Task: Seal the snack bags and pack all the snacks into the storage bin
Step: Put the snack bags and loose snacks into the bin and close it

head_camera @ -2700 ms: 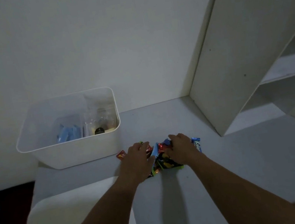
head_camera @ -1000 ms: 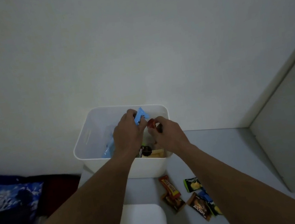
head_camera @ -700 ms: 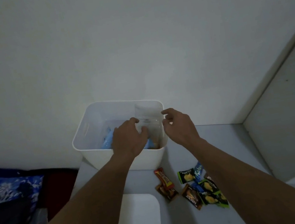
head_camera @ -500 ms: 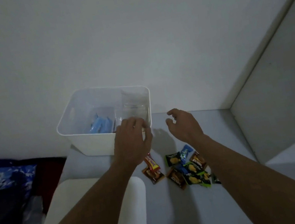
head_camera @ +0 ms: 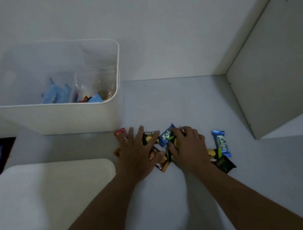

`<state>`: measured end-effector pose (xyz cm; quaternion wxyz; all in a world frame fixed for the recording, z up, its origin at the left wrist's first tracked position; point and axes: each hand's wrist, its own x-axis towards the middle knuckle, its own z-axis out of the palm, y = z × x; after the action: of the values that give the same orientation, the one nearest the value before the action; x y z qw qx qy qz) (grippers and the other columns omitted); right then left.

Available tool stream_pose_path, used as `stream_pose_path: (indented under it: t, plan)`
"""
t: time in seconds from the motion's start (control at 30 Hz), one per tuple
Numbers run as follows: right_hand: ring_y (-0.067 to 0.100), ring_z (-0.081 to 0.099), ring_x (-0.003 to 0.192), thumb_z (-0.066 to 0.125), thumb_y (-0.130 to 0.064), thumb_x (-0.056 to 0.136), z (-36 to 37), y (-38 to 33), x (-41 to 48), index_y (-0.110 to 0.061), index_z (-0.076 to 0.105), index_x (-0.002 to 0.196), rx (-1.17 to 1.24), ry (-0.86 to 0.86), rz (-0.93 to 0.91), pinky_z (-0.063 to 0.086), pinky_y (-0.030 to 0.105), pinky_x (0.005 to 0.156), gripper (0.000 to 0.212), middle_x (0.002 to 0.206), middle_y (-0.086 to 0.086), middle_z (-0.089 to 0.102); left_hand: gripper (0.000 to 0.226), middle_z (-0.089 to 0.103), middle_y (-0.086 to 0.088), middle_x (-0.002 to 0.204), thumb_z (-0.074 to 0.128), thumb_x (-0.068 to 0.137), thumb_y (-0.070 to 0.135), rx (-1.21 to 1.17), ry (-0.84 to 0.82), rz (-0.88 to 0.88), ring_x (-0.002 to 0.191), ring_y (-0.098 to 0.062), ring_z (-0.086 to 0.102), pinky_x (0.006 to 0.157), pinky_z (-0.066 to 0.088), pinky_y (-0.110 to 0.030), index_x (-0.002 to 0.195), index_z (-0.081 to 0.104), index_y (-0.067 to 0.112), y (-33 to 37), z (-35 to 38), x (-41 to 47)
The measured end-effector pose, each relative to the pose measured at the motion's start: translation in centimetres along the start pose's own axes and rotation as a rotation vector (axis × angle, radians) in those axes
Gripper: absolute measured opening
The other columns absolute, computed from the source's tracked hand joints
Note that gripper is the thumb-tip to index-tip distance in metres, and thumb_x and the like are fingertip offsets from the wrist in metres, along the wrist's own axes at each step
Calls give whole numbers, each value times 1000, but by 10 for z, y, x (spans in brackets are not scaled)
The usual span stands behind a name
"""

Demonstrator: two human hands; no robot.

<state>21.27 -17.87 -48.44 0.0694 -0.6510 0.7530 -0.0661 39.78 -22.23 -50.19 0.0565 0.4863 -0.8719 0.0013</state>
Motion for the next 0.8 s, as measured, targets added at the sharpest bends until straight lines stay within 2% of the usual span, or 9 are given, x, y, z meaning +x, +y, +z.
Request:
stream_pose_path:
  t: [0.07,0.17,0.27,0.37,0.43,0.5,0.63,0.73,0.8]
  plan:
    - [29,56,94,50,-43,91,2,1,2,-21,55,124,21,78,-51,46,39,73,40,106,8,57,56,60,-12,131,48,87,61,-7,84,-21,114,-37,56,95,40,-50,132,59,31,5,4,-4]
    - [26,56,82,52,-39,92,-1,1,8,-20,57,117,58,76,-61,42,32,57,32,96,5,55,39,64,-3,95,48,90,54,32,160,6,81,-28,59,69,44,-39,107,65,23,7,4,-1]
    - [26,58,77,54,-33,92,-10,0,13,-17,57,116,80,52,-73,36,30,55,29,96,6,56,31,60,-1,74,45,90,41,14,210,104,61,-24,59,52,43,-33,87,64,18,0,6,10]
    - [26,56,75,56,-27,93,-27,0,16,-16,57,108,116,34,-67,31,30,57,19,94,5,56,23,55,1,65,49,90,32,-20,255,183,50,-19,54,39,37,-28,78,62,18,-4,-7,16]
    - [24,55,75,57,-27,92,-42,-2,19,-17,54,99,128,41,-61,30,31,58,12,89,2,53,21,54,2,65,52,90,32,-34,298,178,50,-18,53,37,36,-29,76,61,19,-3,-24,16]
    - [23,53,75,58,-28,92,-62,-8,23,-18,51,93,138,50,-38,31,31,58,13,85,-1,49,21,55,2,66,52,91,34,-73,317,178,51,-17,53,38,38,-29,78,60,21,-3,-48,16]
    - [20,53,77,60,-26,90,-113,-35,38,-18,52,104,238,109,-33,33,30,60,18,87,-1,54,14,57,2,71,61,89,33,-180,361,162,55,-15,54,40,42,-28,86,60,19,-9,-116,22]
    - [23,57,78,60,-28,90,-156,-76,55,-20,52,110,347,154,-54,39,31,60,23,85,-3,56,19,62,2,76,53,91,37,-257,444,27,60,-16,59,47,47,-31,89,61,20,-27,-177,33]
    - [25,59,77,61,-30,89,-179,-109,69,-22,52,109,393,165,-83,42,32,61,24,83,-2,58,18,65,0,76,54,90,35,-247,509,-61,61,-19,61,50,43,-30,85,61,19,-52,-209,41]
